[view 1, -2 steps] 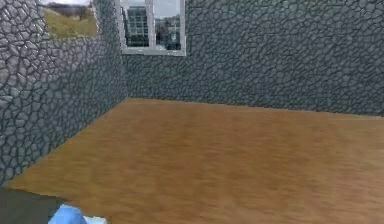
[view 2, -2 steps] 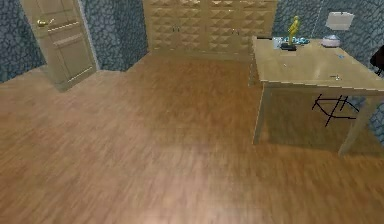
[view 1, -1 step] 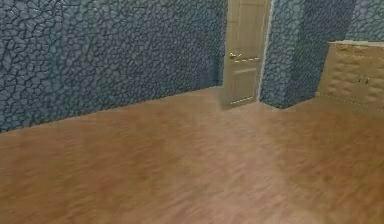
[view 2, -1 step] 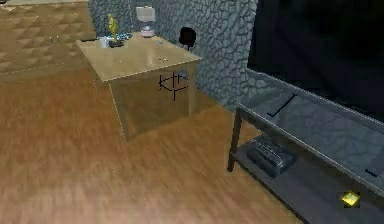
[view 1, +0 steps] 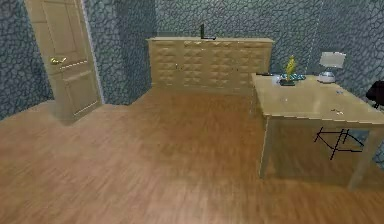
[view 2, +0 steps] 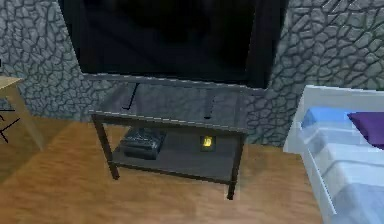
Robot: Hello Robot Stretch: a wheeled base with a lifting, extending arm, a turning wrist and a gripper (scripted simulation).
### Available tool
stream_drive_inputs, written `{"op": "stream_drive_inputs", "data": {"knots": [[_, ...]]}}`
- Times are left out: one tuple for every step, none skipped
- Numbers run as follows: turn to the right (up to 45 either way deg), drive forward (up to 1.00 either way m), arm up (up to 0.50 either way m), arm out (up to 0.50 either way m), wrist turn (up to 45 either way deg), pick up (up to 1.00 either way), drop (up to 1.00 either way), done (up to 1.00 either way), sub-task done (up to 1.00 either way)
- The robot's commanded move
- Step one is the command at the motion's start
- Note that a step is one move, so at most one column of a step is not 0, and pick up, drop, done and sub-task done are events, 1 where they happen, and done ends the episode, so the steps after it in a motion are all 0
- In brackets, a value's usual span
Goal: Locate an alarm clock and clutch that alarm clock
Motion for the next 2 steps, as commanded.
{"op": "stream_drive_inputs", "data": {"knots": [[45.0,0.00,0.00,0.00,0.0,0.00,0.00,0.00,0.00],[27.0,0.00,0.00,0.00,0.0,0.00,0.00,0.00,0.00]]}}
